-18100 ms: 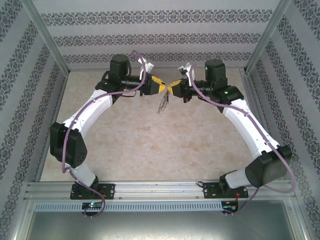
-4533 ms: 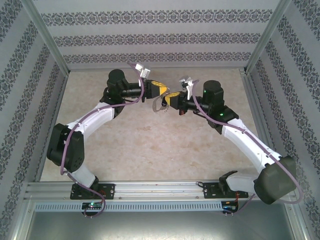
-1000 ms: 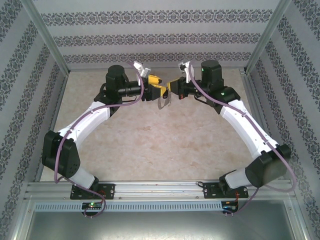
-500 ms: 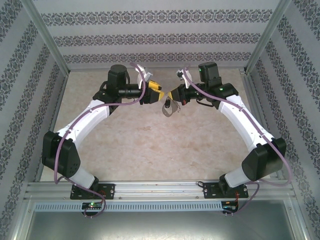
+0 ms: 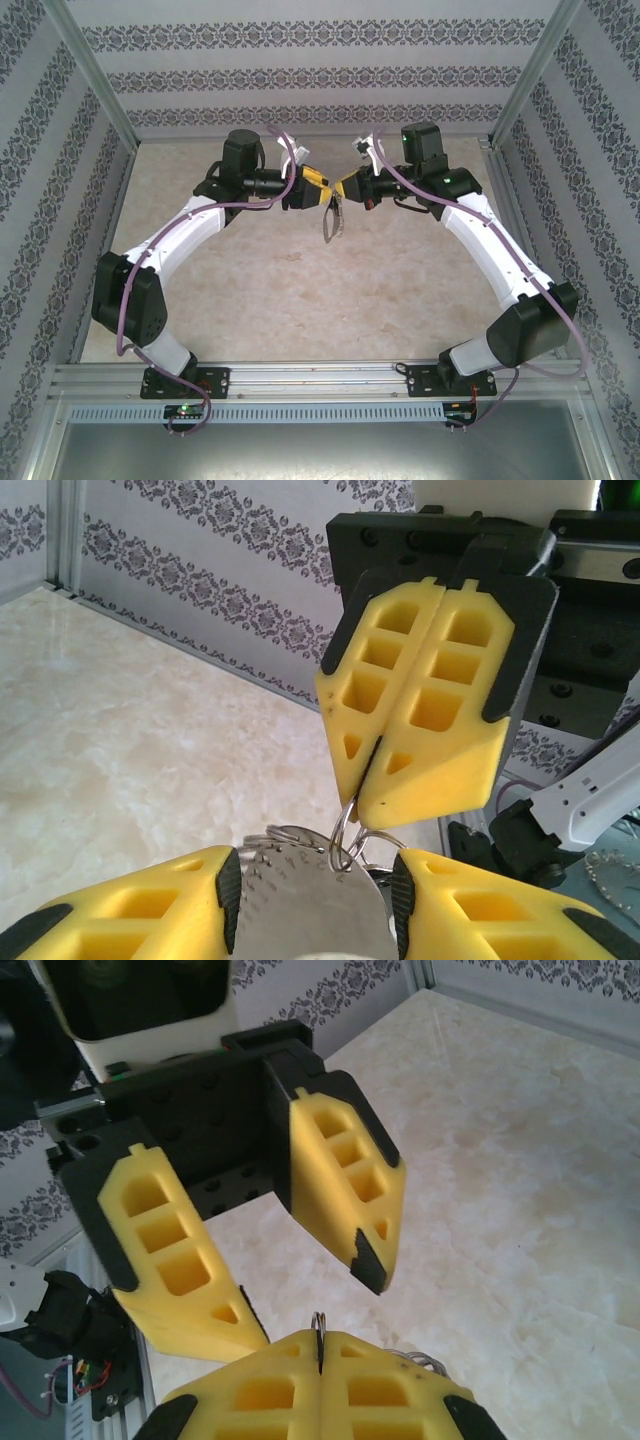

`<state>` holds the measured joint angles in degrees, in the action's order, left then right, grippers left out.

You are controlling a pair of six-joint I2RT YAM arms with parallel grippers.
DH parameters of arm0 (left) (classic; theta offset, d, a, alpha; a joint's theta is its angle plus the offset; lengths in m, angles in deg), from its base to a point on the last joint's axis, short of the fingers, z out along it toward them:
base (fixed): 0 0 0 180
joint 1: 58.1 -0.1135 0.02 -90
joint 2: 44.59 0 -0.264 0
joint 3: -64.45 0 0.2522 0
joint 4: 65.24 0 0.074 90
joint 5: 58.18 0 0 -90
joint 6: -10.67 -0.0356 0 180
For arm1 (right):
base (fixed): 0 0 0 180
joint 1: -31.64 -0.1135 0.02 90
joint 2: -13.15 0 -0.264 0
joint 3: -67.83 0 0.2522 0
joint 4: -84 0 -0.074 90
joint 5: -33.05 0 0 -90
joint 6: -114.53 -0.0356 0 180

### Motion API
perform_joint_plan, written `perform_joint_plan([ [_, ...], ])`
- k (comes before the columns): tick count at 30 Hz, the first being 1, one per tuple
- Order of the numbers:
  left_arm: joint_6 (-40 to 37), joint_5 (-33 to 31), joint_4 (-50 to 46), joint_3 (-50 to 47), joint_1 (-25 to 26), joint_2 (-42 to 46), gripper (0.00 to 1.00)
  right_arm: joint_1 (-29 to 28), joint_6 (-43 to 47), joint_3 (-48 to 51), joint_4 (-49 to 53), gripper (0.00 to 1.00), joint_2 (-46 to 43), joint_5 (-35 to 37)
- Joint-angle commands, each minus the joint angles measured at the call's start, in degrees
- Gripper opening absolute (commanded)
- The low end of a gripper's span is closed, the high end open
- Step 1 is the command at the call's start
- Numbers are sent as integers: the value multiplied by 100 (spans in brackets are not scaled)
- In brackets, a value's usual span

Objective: Put the keys on the keyring

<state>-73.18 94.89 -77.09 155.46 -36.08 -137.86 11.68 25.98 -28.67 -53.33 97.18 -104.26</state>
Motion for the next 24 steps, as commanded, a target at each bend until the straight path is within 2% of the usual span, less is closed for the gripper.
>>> perform_joint_plan([
  [1, 385, 280, 623, 11, -13, -58, 46, 60, -106, 74, -294, 0, -138, -235],
  [17, 684, 472, 999, -26, 85, -174, 42, 58, -189, 91, -439, 0, -67, -278],
  [19, 707, 514, 1036, -26, 92, -191, 36, 58, -192, 96, -457, 0, -61, -270],
  [24, 758, 598, 1125, -59, 94, -182, 15, 61, -201, 91, -474, 0, -19, -268],
])
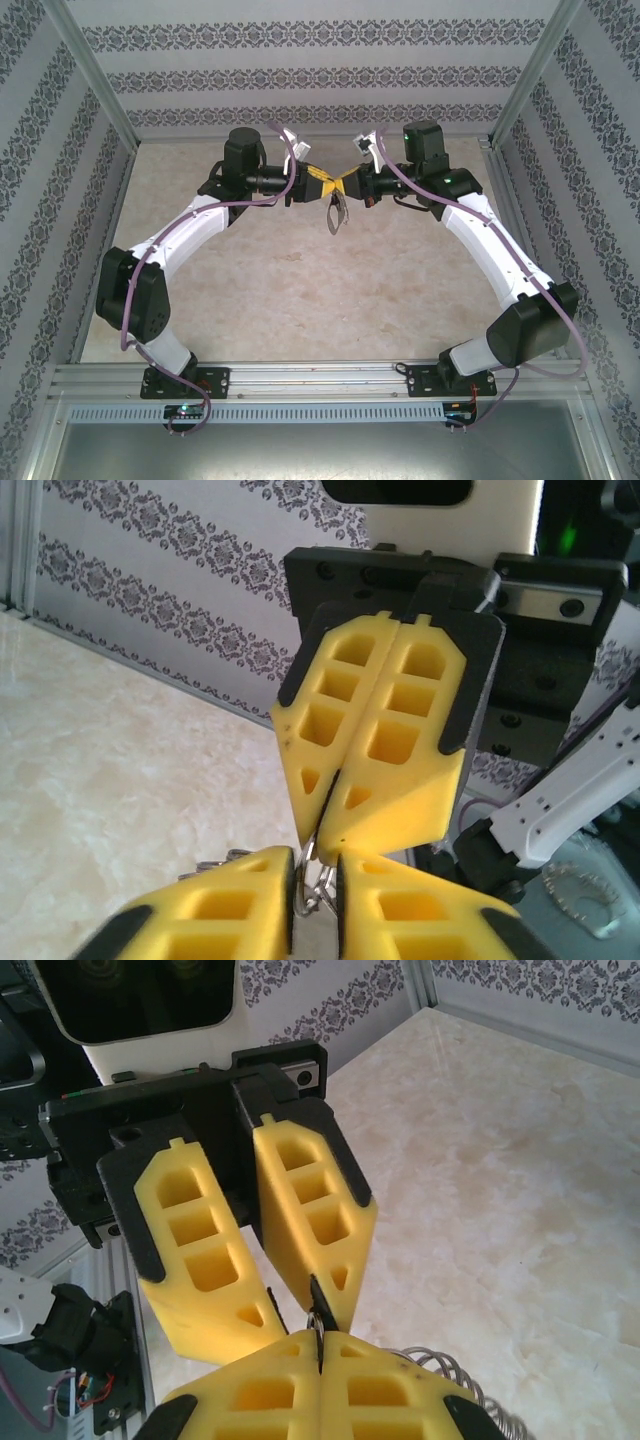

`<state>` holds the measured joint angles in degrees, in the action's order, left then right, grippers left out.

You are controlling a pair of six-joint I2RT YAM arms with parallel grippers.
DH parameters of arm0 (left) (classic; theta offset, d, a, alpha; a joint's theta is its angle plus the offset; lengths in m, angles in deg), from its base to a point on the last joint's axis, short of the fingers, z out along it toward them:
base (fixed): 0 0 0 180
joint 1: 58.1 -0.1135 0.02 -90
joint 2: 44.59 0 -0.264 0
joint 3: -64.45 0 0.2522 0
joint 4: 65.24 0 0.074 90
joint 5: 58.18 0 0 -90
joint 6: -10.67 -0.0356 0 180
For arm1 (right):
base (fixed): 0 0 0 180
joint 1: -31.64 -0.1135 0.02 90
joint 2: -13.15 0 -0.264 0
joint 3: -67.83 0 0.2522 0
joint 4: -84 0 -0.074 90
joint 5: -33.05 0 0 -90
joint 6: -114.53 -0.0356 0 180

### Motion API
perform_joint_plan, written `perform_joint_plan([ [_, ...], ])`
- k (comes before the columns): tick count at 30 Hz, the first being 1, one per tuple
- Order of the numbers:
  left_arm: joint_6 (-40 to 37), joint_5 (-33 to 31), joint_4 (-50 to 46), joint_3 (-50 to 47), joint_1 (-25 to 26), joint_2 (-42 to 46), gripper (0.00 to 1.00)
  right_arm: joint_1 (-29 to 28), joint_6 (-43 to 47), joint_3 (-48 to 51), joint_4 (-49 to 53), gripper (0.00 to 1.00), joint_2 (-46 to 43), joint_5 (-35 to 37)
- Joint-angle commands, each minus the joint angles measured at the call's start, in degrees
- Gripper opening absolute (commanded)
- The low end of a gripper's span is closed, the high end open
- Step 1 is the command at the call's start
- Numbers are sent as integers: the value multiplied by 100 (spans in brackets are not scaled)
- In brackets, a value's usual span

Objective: Put the keys on the keyring

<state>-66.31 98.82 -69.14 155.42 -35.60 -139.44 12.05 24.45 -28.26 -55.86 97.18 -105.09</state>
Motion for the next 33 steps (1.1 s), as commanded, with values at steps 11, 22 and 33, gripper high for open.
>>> perform_joint_plan([
  [11, 655, 128, 1325, -286, 50, 28, 0, 25, -101, 75, -265, 0, -19, -231],
  [22, 1033, -32, 2030, -452, 48, 105, 0, 183, -503, 345, -641, 39, -303, 95],
  [33, 928, -293, 2141, -579, 44, 229, 0, 274, -1883, 2738, -2823, 49, -1853, 1117],
])
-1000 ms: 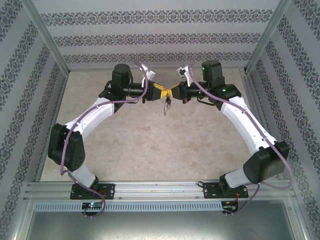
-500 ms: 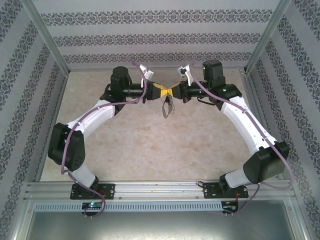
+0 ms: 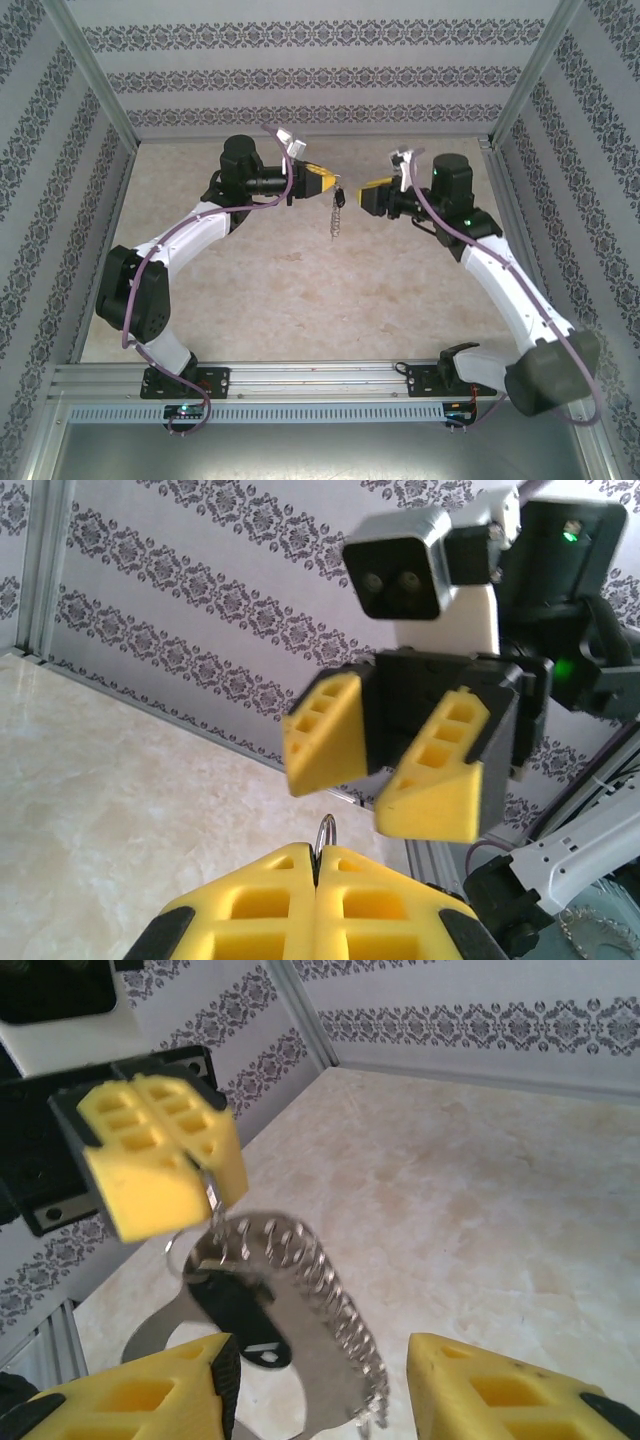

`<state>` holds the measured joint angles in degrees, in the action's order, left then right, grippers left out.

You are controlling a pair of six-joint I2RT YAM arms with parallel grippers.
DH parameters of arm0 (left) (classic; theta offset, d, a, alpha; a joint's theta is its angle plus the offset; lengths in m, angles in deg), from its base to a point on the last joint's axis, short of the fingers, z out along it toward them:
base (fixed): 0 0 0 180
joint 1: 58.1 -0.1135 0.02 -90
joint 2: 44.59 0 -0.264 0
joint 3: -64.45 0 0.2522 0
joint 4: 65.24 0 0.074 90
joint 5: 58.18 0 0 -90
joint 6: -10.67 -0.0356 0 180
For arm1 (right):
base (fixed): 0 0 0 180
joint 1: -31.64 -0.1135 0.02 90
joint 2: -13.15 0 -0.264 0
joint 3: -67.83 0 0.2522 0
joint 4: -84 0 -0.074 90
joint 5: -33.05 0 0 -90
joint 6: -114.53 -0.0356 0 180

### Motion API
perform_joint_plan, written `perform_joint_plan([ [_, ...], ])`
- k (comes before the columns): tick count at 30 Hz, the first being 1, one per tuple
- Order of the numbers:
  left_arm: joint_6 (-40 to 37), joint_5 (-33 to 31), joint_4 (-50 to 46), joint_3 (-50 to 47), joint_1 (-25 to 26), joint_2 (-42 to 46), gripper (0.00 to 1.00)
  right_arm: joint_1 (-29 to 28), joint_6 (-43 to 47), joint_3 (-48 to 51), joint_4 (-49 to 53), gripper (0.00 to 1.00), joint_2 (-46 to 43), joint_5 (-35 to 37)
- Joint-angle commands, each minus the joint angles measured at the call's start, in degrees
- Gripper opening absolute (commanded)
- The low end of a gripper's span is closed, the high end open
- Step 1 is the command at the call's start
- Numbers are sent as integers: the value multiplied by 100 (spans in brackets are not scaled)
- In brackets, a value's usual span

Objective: Put the keys on the keyring

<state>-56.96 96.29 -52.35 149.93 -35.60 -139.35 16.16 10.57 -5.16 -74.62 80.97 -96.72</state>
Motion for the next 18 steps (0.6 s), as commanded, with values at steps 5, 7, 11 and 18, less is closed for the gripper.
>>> perform_joint_plan([
  [5, 60, -35, 553, -35, 48, 208, 0, -560, -345, 897, -1514, 53, -405, 683],
  [7, 104, -20, 606, -27, 48, 201, 0, -586, -360, 935, -1651, 54, -333, 707],
  [11, 166, 3, 661, -8, 44, 187, 0, -613, -413, 783, -1799, 54, 21, 630],
  [18, 185, 0, 666, 6, 44, 177, 0, -719, -698, 612, -2256, 53, 520, 496],
])
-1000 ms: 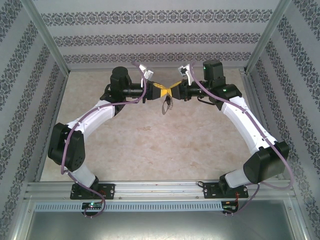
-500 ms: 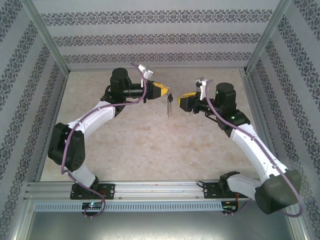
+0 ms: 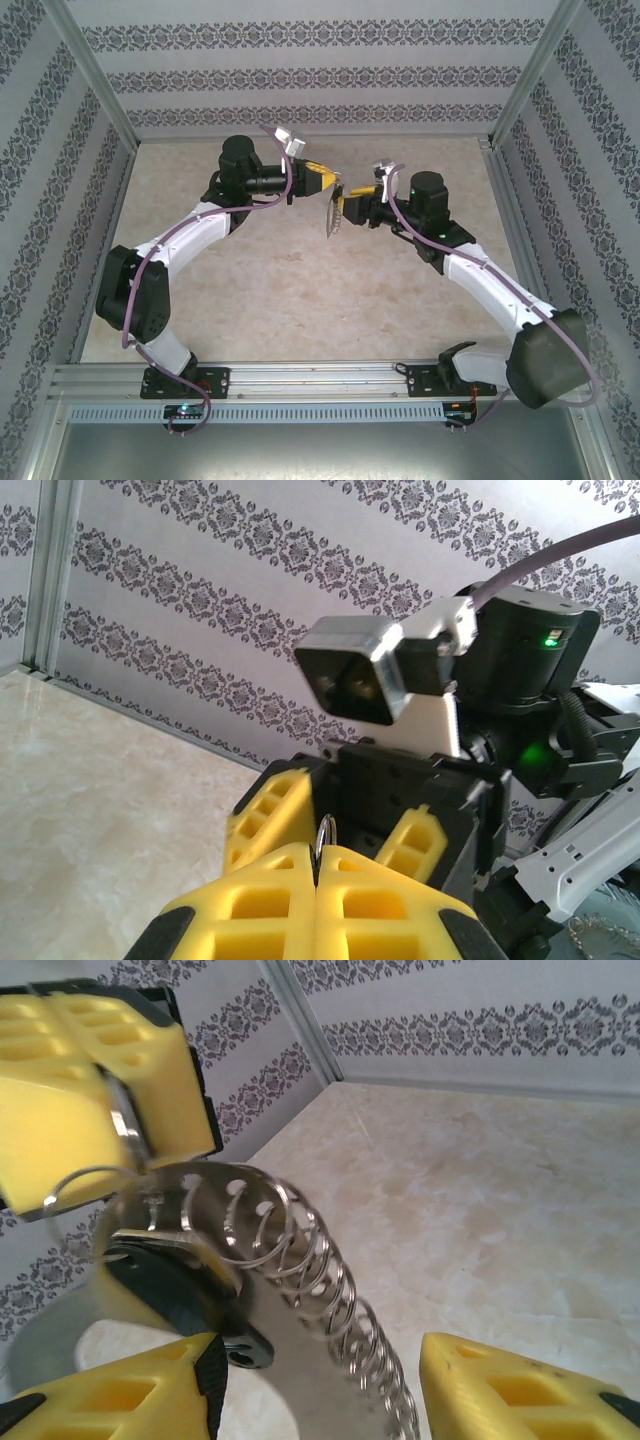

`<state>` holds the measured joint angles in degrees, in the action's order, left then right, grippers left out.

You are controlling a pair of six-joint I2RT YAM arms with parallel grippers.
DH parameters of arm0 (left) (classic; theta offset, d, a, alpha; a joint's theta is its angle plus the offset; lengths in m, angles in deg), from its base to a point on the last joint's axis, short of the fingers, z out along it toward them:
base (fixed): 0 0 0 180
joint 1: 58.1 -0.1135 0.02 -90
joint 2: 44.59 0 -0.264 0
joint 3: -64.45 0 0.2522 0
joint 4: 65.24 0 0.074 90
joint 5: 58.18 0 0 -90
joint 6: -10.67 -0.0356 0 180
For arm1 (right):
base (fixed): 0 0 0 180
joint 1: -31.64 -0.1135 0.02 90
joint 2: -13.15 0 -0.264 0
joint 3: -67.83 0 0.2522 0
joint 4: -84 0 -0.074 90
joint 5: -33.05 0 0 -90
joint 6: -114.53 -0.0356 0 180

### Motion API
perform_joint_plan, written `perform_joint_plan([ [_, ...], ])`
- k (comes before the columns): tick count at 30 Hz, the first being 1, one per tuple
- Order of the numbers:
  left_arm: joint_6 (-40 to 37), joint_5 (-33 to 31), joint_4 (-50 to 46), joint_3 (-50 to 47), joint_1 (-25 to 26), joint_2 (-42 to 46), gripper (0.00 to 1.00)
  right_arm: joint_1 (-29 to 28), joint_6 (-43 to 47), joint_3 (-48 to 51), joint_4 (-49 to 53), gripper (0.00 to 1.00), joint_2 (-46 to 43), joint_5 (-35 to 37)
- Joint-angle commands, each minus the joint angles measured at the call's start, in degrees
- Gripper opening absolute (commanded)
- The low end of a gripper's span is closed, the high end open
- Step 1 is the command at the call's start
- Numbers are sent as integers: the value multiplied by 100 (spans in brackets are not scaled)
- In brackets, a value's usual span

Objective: Put the keys on the keyring

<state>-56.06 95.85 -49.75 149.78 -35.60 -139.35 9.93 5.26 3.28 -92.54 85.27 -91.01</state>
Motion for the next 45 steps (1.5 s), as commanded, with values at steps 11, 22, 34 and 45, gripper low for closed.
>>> perform_joint_plan([
  [11, 6, 32, 333, -15, 45, 195, 0, -103, -262, -95, -600, 51, -208, -308],
  [22, 92, 30, 428, 14, 45, 164, 0, -132, -312, -70, -657, 13, -184, -597],
  [34, 30, -60, 414, -12, 44, 197, 0, -136, -358, 127, -565, 0, -410, -701],
  [45, 77, -85, 498, -52, 44, 226, 0, -316, -320, -281, -376, 0, 195, -844],
])
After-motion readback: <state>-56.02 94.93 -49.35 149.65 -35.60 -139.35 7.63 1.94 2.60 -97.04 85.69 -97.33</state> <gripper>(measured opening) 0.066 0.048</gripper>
